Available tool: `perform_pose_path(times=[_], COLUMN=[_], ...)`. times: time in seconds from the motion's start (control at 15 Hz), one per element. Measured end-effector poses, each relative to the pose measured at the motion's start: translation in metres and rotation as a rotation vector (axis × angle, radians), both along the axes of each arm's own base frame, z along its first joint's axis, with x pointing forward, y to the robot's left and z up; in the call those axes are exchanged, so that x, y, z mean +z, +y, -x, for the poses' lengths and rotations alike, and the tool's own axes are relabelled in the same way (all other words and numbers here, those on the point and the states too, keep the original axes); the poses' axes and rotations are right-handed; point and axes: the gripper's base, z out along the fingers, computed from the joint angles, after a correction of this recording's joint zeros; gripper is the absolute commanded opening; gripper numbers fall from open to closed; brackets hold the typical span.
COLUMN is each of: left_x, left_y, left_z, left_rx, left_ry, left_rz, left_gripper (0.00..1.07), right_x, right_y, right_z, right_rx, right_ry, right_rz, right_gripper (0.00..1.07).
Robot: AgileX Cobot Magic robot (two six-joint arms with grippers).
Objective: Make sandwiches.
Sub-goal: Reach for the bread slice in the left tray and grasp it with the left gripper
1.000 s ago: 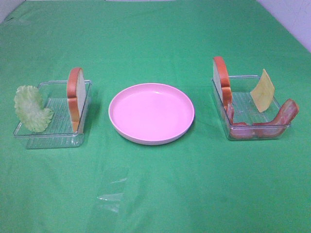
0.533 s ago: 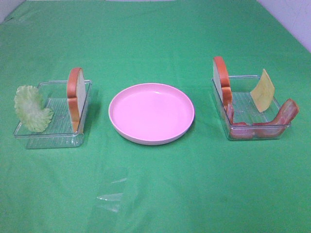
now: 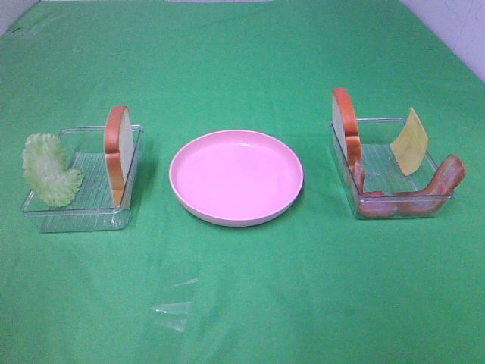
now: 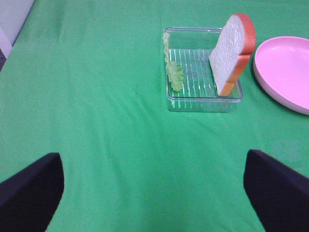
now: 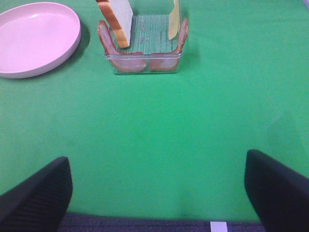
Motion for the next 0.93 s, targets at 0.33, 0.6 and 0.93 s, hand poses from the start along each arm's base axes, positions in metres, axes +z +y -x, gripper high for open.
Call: perform_pose_path(times=[0.33,0.6,0.93], left_x=[0.024,0.041,0.044], left_y=[0.002,0.004,0.004], left_z=[-0.09,-0.177,-0.272], left_rx=[0.012,0.011,0.001], left_ry=[0.25,0.418,0.551], left_rz=[0.03,0.036,0.062], left_gripper=[0.93,0.93,0.93], right_x=[0.0,0.0,0.0], right_y=[0.0,0.0,0.0], right_z=[0.0,0.0,0.0], right_rx=[0.0,0.0,0.0], right_ry=[0.0,0.0,0.0], right_rz=[0.0,0.0,0.0], right_gripper=[0.94,0.94,0.94])
